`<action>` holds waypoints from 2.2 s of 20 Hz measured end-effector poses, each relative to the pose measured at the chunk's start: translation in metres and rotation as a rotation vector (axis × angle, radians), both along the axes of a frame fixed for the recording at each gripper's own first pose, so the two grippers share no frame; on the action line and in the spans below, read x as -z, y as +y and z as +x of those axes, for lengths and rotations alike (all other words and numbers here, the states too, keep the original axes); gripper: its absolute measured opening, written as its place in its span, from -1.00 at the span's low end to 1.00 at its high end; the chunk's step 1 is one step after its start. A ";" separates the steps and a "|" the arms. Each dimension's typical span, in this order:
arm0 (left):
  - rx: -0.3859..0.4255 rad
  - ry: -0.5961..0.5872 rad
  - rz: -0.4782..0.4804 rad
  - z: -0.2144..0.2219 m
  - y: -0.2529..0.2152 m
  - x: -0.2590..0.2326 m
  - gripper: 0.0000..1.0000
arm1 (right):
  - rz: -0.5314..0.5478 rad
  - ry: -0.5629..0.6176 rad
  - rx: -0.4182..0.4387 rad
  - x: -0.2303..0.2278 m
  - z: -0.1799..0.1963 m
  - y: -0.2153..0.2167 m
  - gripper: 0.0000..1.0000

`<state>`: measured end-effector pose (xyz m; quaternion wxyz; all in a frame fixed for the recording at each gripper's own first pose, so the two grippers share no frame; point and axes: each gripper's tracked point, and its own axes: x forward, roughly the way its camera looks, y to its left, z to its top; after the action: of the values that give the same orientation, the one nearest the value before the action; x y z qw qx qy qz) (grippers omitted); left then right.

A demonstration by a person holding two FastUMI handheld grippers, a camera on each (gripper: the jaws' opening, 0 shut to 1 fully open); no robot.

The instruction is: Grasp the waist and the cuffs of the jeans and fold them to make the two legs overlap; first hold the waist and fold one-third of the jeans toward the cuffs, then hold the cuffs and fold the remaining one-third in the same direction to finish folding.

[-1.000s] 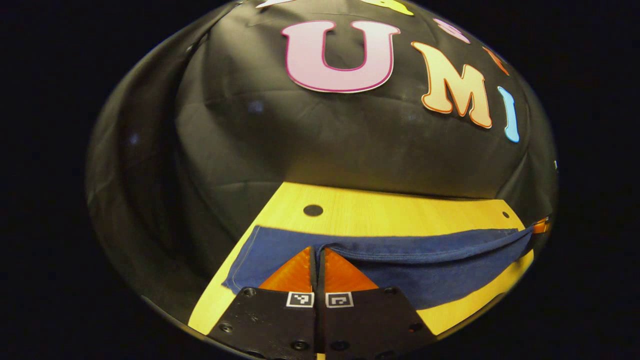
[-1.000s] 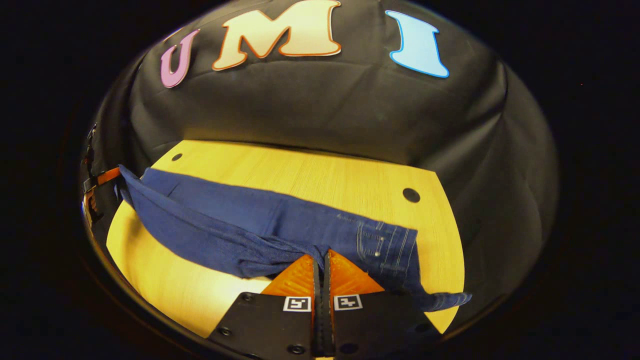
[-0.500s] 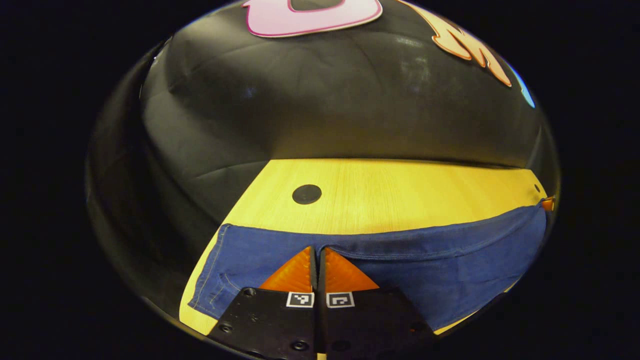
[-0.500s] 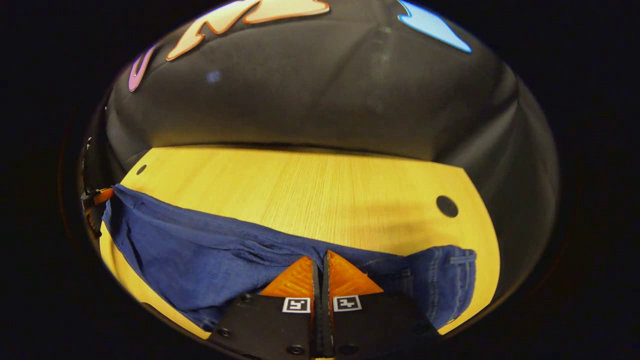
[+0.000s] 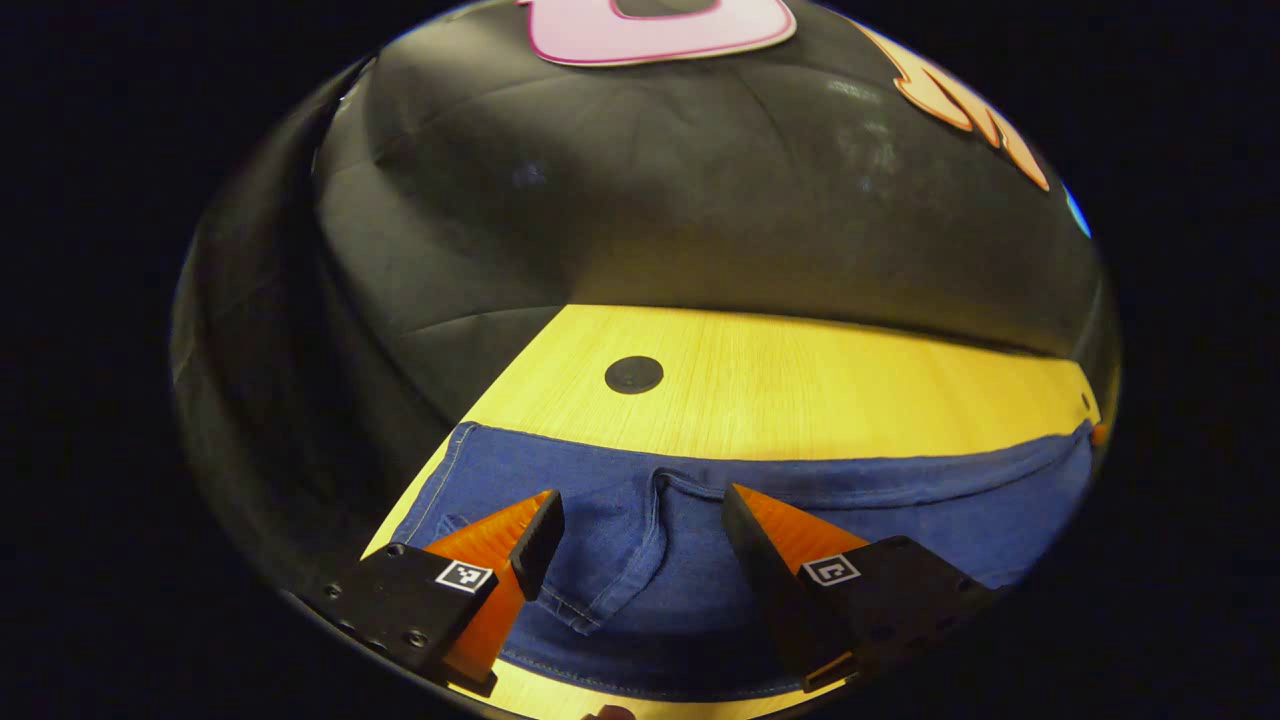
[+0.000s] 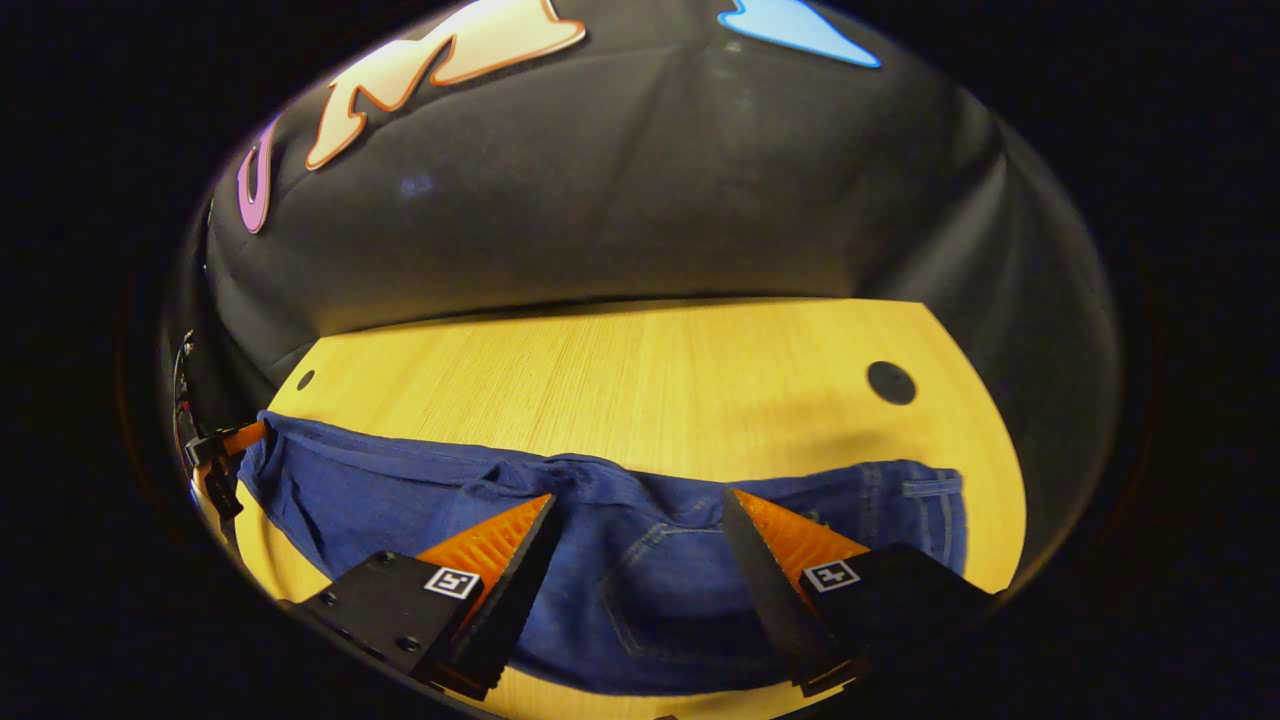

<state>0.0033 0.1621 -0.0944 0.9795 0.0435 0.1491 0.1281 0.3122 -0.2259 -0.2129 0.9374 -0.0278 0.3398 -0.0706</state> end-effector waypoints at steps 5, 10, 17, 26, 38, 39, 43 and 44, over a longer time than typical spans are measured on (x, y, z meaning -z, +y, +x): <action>0.021 -0.090 -0.006 -0.040 -0.006 -0.037 0.93 | -0.081 0.004 0.087 -0.032 -0.058 -0.068 1.00; 0.018 -0.084 0.054 -0.106 -0.027 -0.045 0.92 | -0.064 0.035 0.199 -0.027 -0.097 -0.131 1.00; -0.019 -0.096 0.098 -0.168 -0.057 -0.043 0.92 | 0.061 0.086 0.248 0.017 -0.113 -0.158 0.98; -0.072 -0.160 0.077 -0.210 -0.089 -0.056 0.92 | 0.106 0.040 0.211 0.029 -0.114 -0.153 0.96; -0.054 -0.154 -0.019 -0.228 -0.139 -0.035 0.92 | 0.066 -0.051 0.299 0.034 -0.116 -0.132 -0.44; -0.047 -0.150 -0.032 -0.228 -0.142 -0.031 0.92 | 0.093 -0.055 0.303 0.033 -0.116 -0.131 -0.45; -0.037 -0.124 -0.039 -0.233 -0.145 -0.016 0.92 | 0.285 -0.043 0.366 0.031 -0.114 -0.130 -0.68; -0.034 -0.123 -0.041 -0.233 -0.145 -0.015 0.92 | 0.290 -0.045 0.375 0.029 -0.113 -0.128 -0.79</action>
<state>-0.2300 0.0175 -0.0795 0.9852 0.0130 0.0920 0.1438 0.1989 -0.3539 -0.2420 0.9094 0.1724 0.3246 -0.1947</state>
